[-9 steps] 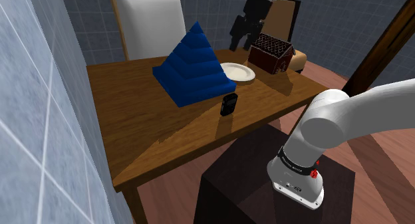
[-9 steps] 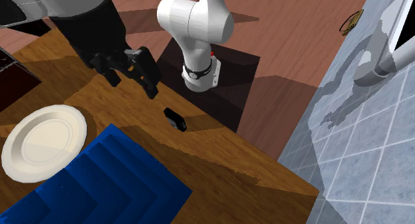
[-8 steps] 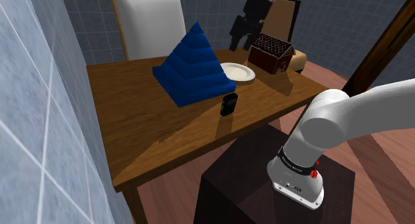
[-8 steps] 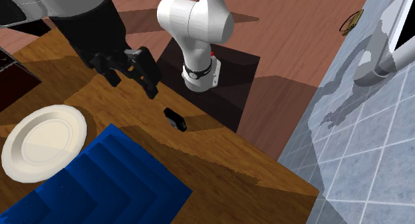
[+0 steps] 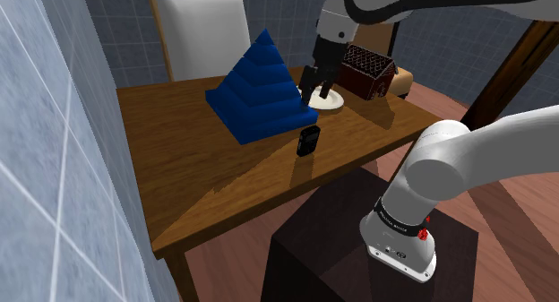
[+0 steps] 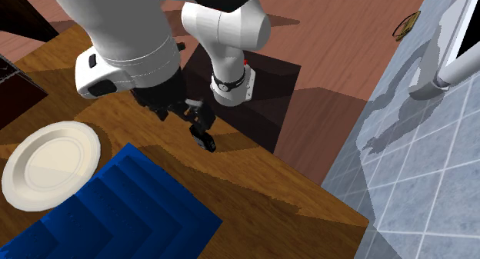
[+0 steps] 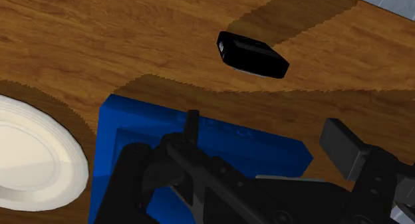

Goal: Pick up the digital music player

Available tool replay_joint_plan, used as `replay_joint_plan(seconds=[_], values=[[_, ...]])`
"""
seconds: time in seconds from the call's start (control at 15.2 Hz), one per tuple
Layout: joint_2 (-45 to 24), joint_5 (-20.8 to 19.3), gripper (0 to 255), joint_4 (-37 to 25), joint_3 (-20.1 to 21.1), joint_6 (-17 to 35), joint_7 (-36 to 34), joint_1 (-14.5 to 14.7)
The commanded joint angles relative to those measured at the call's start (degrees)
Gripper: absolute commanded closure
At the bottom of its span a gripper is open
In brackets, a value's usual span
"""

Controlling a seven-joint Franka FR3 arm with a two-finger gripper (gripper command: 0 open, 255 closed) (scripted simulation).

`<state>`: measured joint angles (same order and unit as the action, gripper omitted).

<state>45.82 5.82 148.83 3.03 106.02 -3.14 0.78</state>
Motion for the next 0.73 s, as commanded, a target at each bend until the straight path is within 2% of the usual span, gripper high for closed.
replay_joint_plan(seconds=[0.0, 0.2, 0.66], values=[[-0.42, -0.19, 0, 3.45, 1.78, 2.76, -1.06, 0.39], [-1.85, -0.5, 0, 7.62, 4.31, 6.57, -2.66, 0.95], [-3.95, -0.04, 0, 11.91, 4.82, 12.96, -2.63, 1.12]])
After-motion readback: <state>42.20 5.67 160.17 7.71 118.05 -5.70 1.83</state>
